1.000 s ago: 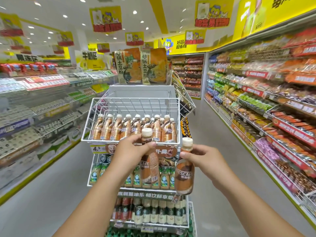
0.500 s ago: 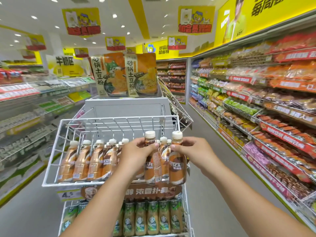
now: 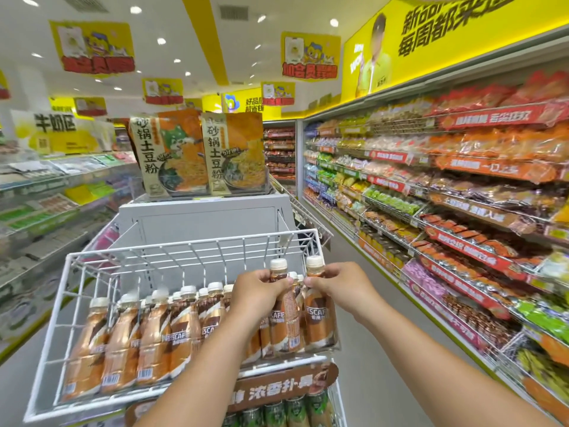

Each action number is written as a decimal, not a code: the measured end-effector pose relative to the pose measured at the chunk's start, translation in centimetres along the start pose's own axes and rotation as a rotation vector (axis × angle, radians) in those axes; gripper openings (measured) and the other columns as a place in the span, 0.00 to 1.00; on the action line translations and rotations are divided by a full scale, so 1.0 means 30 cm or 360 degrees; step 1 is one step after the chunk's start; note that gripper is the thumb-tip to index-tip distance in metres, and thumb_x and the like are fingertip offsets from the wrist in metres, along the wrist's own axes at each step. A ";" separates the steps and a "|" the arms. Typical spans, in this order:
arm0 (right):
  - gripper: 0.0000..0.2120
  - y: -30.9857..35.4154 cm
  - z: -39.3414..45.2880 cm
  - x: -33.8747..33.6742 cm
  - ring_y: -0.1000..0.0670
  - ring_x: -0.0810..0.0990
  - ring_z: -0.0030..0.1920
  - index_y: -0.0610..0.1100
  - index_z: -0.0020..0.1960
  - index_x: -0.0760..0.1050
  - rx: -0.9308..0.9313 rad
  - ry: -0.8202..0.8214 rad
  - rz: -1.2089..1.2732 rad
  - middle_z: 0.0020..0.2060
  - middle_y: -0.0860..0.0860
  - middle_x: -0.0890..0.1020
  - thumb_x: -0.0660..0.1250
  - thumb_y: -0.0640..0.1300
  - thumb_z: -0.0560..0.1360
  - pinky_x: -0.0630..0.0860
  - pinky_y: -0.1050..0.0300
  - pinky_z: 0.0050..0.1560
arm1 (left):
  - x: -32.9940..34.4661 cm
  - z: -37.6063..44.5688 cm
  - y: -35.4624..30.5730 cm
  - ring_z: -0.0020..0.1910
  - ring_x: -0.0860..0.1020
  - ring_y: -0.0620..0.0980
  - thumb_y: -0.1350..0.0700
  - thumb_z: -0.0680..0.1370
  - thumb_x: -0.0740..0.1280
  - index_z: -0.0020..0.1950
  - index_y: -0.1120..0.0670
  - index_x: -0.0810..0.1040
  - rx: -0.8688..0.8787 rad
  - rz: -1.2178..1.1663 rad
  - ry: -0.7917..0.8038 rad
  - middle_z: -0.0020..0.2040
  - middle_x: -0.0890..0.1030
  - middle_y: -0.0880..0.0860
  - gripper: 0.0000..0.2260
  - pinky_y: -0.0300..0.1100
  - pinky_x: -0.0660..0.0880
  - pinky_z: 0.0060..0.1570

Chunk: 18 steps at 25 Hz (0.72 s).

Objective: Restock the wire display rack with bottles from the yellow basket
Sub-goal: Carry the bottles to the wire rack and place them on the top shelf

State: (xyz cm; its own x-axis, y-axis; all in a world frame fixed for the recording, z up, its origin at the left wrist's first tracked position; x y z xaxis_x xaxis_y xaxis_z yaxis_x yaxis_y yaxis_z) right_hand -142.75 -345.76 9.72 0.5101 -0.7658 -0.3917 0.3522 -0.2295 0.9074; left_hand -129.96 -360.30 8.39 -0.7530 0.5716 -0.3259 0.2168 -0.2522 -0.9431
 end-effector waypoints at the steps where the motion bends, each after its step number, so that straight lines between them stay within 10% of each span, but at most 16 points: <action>1: 0.06 -0.013 0.007 0.007 0.56 0.87 0.37 0.47 0.44 0.87 0.0028 -0.0016 -0.0032 0.36 0.54 0.88 0.80 0.48 0.71 0.79 0.60 0.38 | 0.007 0.010 0.009 0.39 0.84 0.46 0.44 0.71 0.79 0.57 0.53 0.84 -0.0007 0.0016 0.0010 0.43 0.87 0.47 0.20 0.41 0.79 0.41; 9: 0.24 -0.068 0.048 0.071 0.55 0.80 0.45 0.45 0.58 0.84 -0.0007 -0.0305 -0.0543 0.50 0.53 0.79 0.79 0.59 0.69 0.73 0.61 0.38 | 0.063 0.064 0.057 0.64 0.78 0.54 0.43 0.74 0.76 0.74 0.56 0.73 0.0044 0.0093 -0.0005 0.69 0.78 0.54 0.33 0.42 0.72 0.57; 18: 0.24 -0.109 0.043 0.107 0.48 0.79 0.45 0.57 0.59 0.80 -0.0110 -0.0428 -0.1254 0.47 0.53 0.70 0.60 0.72 0.76 0.78 0.54 0.38 | 0.072 0.072 0.081 0.56 0.77 0.48 0.44 0.75 0.75 0.75 0.49 0.70 0.0107 0.0097 0.0023 0.67 0.78 0.50 0.31 0.41 0.70 0.50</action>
State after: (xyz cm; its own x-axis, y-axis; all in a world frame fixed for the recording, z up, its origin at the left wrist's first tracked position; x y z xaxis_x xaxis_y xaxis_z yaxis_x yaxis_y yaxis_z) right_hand -143.30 -348.25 5.69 -0.1072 -0.5160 -0.8499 0.5792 -0.7272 0.3684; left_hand -132.40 -361.37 5.55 -0.7305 0.5646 -0.3841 0.2193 -0.3386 -0.9150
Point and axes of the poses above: each hand's wrist, its own z-axis towards the middle knuckle, its own x-axis out of the palm, y = z × x, the point moved 3 cm from there along z, towards the middle knuckle
